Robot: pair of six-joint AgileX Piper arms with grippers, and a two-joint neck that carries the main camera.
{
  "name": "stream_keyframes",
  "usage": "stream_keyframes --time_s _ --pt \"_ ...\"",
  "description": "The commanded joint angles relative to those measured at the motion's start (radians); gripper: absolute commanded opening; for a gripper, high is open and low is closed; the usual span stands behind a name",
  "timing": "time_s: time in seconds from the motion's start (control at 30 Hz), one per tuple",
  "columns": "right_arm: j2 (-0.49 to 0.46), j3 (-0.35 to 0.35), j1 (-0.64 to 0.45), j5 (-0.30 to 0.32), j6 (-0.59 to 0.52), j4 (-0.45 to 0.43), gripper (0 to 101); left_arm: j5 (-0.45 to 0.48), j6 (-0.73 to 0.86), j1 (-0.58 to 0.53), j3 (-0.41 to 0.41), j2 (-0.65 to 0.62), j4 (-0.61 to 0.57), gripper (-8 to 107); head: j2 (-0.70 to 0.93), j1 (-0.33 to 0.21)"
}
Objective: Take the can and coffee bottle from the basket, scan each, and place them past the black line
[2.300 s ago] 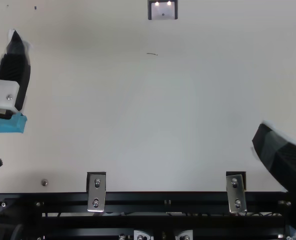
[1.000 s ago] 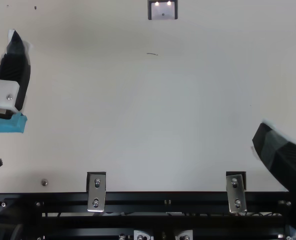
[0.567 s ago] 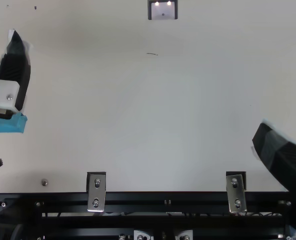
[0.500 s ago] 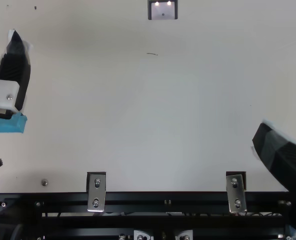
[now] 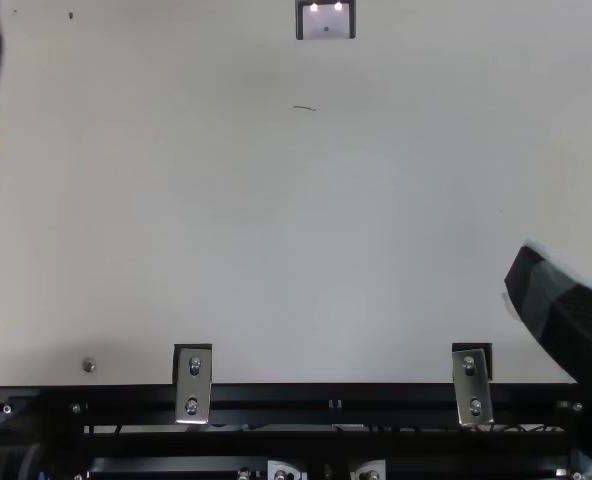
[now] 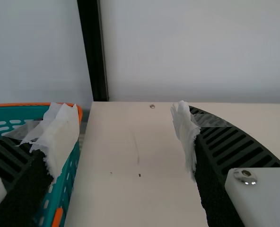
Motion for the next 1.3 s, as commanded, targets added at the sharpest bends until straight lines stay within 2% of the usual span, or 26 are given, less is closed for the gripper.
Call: stream_keyframes --time_s 0.0,0.13,0.43,0.67,0.9,1.27 --pt "0.000 0.000 0.000 0.000 0.000 0.000 101 0.037 0.020 0.061 -0.111 0.082 -0.015 90 0.018 -0.016" --pt "0.000 0.000 0.000 0.000 0.000 0.000 101 0.106 0.107 0.160 -0.243 0.213 -0.066 90 0.018 -0.016" --pt "0.000 0.000 0.000 0.000 0.000 0.000 101 0.307 0.416 0.387 -0.530 0.550 -0.216 90 0.018 -0.016" --pt "0.000 0.000 0.000 0.000 0.000 0.000 101 0.454 0.461 0.477 -0.706 0.780 -0.167 90 0.018 -0.016" --pt "0.000 0.000 0.000 0.000 0.000 0.000 101 0.563 0.431 0.490 -0.832 0.948 -0.066 90 0.018 -0.016" --pt "0.000 0.000 0.000 0.000 0.000 0.000 101 0.637 0.415 0.513 -0.929 1.137 0.034 90 0.018 -0.016"
